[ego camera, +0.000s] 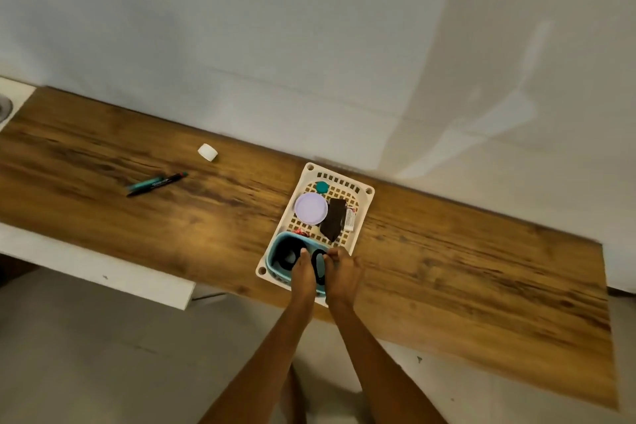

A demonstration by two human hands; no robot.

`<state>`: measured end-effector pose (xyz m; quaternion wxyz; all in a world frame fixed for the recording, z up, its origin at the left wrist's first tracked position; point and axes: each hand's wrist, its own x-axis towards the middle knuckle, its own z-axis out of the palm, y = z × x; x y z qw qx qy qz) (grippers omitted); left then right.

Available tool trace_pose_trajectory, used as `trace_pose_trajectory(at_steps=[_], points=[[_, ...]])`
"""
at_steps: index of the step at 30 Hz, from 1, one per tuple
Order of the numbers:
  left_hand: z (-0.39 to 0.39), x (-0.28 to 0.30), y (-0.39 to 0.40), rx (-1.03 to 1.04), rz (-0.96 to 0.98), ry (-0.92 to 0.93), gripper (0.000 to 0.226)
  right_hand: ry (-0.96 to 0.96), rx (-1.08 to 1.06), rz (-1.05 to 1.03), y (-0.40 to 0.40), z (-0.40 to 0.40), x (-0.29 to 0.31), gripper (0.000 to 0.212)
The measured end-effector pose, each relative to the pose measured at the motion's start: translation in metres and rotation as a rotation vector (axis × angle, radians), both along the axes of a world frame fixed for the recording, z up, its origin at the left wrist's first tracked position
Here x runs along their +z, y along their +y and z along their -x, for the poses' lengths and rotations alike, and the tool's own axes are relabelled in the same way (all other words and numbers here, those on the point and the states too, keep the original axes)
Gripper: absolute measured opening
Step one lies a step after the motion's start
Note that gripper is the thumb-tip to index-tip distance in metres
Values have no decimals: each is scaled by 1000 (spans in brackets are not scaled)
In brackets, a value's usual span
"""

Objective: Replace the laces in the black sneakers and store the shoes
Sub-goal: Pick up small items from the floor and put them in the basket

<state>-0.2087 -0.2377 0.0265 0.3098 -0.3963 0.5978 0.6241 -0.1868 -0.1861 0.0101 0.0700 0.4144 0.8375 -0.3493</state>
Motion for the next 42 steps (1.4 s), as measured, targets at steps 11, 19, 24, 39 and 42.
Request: trace_pose_trajectory(at_steps=[11, 19, 24, 39, 42], points=[[4, -13, -2, -188, 60, 96, 47, -119, 178, -237, 0, 0, -21, 22], [-8, -10, -10, -618, 233, 371, 30, 111, 119, -242, -10, -17, -19, 20], [-21, -12, -25, -958, 430, 591, 30, 19, -217, -68, -8, -30, -13, 31], [-44, -30, -53, -1480, 709, 948, 35, 71, -474, 427, -2, -40, -28, 27], [-43, -30, -53, -1470, 741, 972, 36, 66, -473, 473, 7, -39, -30, 27]])
